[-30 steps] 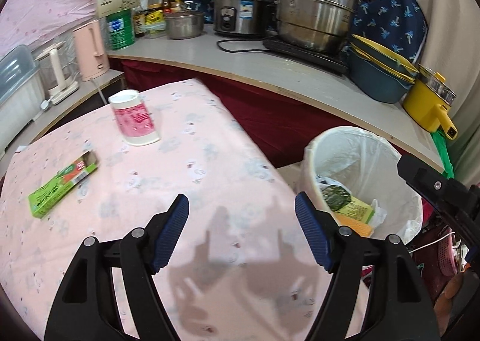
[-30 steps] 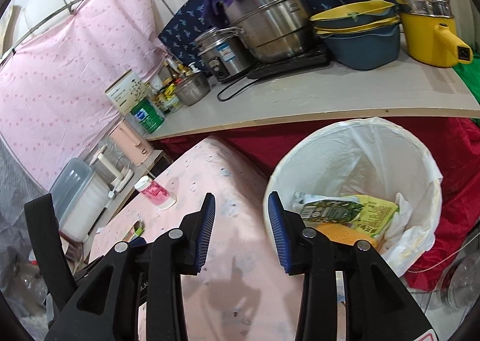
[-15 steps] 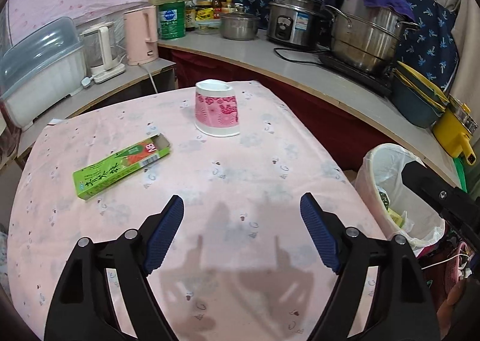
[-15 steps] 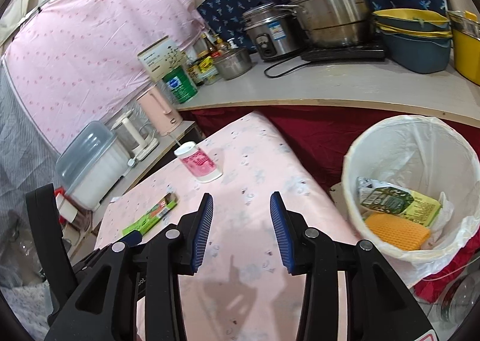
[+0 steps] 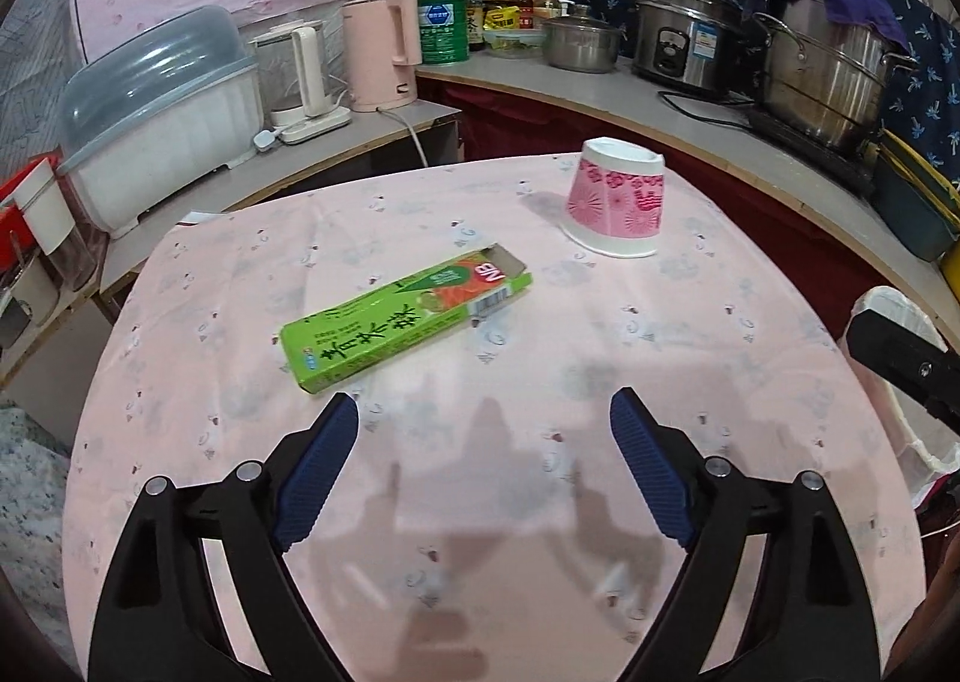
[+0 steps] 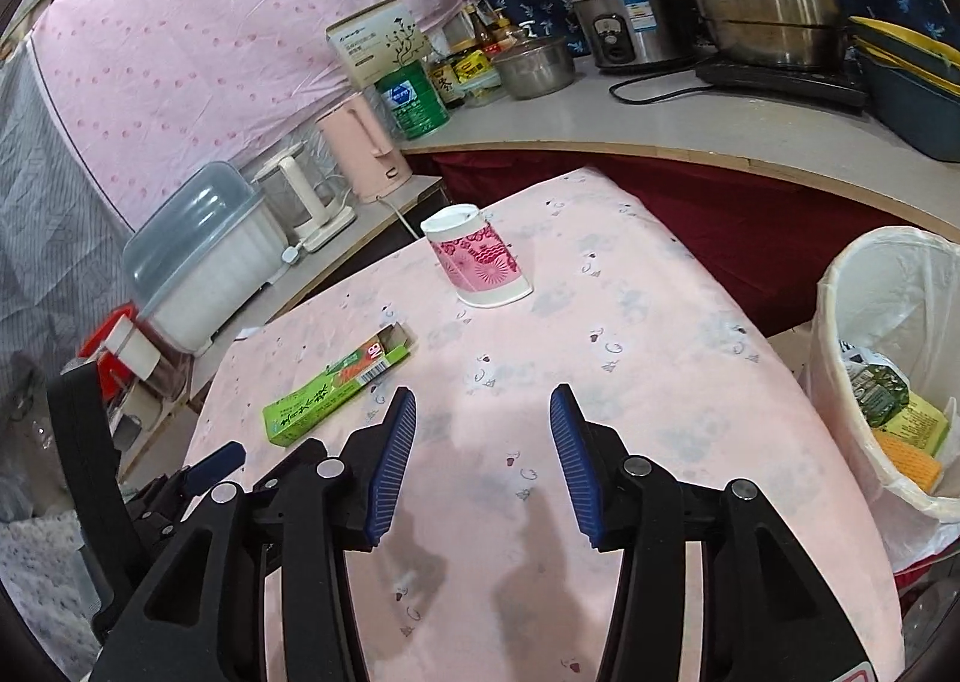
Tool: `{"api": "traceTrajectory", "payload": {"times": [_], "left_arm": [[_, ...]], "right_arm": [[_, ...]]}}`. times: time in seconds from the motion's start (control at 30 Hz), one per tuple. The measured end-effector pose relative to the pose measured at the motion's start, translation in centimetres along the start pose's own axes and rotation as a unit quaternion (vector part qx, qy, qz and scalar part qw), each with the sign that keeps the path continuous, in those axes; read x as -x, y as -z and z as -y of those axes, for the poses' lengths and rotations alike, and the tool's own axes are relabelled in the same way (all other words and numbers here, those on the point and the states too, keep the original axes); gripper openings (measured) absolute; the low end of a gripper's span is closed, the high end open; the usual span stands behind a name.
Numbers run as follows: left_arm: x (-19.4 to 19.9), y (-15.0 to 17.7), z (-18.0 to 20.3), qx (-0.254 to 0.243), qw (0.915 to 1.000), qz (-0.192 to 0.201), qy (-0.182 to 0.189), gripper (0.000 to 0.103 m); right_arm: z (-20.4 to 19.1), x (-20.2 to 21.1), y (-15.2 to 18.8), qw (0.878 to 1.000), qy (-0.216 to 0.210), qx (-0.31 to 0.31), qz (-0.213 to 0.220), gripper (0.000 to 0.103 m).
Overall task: Collect trash
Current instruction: 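Grasp the green NB snack box with the left gripper while the right approaches the pink paper cup, then grasp the pink paper cup with the right gripper and lift it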
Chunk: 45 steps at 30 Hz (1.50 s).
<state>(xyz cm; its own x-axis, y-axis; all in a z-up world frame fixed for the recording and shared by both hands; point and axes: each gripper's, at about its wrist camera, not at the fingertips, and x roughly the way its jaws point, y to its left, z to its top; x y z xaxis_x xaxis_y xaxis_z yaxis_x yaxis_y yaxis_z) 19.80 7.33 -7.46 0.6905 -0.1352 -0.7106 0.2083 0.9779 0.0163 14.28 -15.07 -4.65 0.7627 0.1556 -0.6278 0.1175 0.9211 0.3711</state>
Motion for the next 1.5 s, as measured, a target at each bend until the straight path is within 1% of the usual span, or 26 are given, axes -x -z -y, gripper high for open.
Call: {"api": "traceTrajectory", "payload": {"times": [0.03, 0.07, 0.17, 0.27, 0.43, 0.5, 0.6, 0.77, 0.83, 0.9, 0.93, 0.97, 1.03, 1.17, 1.23, 1.3, 1.4, 1.47, 1.5], "left_arm": [[-0.4, 0.0, -0.7, -0.005, 1.0000, 0.001, -0.008, 0.087], [-0.7, 0.1, -1.3, -0.010, 0.9998, 0.004, -0.016, 0.087], [-2.0, 0.2, -3.2, -0.030, 0.9987, 0.010, -0.039, 0.090], [-3.5, 0.1, -4.7, -0.049, 0.9977, 0.015, -0.045, 0.093], [-6.7, 0.0, -6.8, -0.094, 0.9942, 0.015, -0.051, 0.093], [-7.7, -0.2, -7.3, -0.110, 0.9929, 0.014, -0.043, 0.093], [-9.2, -0.9, -7.6, -0.130, 0.9913, -0.001, -0.019, 0.093], [-11.0, -1.9, -7.5, -0.135, 0.9899, -0.027, 0.031, 0.093], [-11.2, -2.2, -7.0, -0.128, 0.9904, -0.030, 0.044, 0.091], [-11.3, -2.3, -6.4, -0.113, 0.9916, -0.033, 0.053, 0.084], [-11.4, -2.3, -6.0, -0.104, 0.9922, -0.039, 0.056, 0.078], [-11.5, -2.4, -5.7, -0.094, 0.9929, -0.044, 0.057, 0.068], [-11.6, -2.5, -5.0, -0.066, 0.9943, -0.053, 0.065, 0.059], [-11.5, -2.9, -4.1, 0.003, 0.9955, -0.062, 0.072, 0.049], [-11.6, -3.2, -3.7, 0.043, 0.9946, -0.064, 0.070, 0.049], [-11.7, -3.5, -3.3, 0.072, 0.9928, -0.065, 0.070, 0.048], [-12.0, -3.9, -2.8, 0.098, 0.9903, -0.066, 0.073, 0.048], [-12.2, -4.3, -2.5, 0.108, 0.9894, -0.065, 0.072, 0.052], [-12.1, -4.5, -2.4, 0.112, 0.9894, -0.061, 0.069, 0.061]], "right_arm": [[-0.4, -0.7, 0.0, 1.000, 0.000, 0.006, -0.004, 0.047], [-0.8, -1.3, -0.1, 1.000, 0.000, 0.013, -0.008, 0.049], [-1.6, -3.4, -0.5, 0.999, 0.004, 0.029, -0.017, 0.052], [-2.1, -5.8, -1.2, 0.999, 0.009, 0.042, -0.026, 0.053], [-2.6, -9.7, -2.4, 0.997, 0.019, 0.065, -0.042, 0.055], [-2.7, -11.1, -2.9, 0.996, 0.024, 0.075, -0.047, 0.055], [-2.8, -13.1, -3.6, 0.994, 0.032, 0.085, -0.054, 0.057], [-2.9, -15.7, -4.9, 0.992, 0.046, 0.104, -0.058, 0.061], [-2.7, -16.6, -5.4, 0.991, 0.050, 0.106, -0.057, 0.062], [-2.5, -17.4, -5.8, 0.991, 0.054, 0.107, -0.057, 0.062], [-2.3, -17.7, -6.1, 0.991, 0.056, 0.106, -0.057, 0.062], [-2.1, -18.0, -6.4, 0.991, 0.058, 0.103, -0.057, 0.062], [-1.8, -18.3, -6.6, 0.992, 0.057, 0.096, -0.057, 0.062], [-1.4, -18.2, -6.8, 0.993, 0.057, 0.092, -0.054, 0.062], [-1.2, -18.2, -6.9, 0.993, 0.055, 0.086, -0.055, 0.062], [-1.1, -18.2, -7.0, 0.994, 0.054, 0.084, -0.053, 0.062], [-1.0, -18.4, -7.5, 0.994, 0.051, 0.085, -0.052, 0.062], [-1.1, -18.7, -7.9, 0.993, 0.049, 0.090, -0.050, 0.062], [-1.1, -18.9, -8.1, 0.993, 0.047, 0.094, -0.050, 0.062]]}}
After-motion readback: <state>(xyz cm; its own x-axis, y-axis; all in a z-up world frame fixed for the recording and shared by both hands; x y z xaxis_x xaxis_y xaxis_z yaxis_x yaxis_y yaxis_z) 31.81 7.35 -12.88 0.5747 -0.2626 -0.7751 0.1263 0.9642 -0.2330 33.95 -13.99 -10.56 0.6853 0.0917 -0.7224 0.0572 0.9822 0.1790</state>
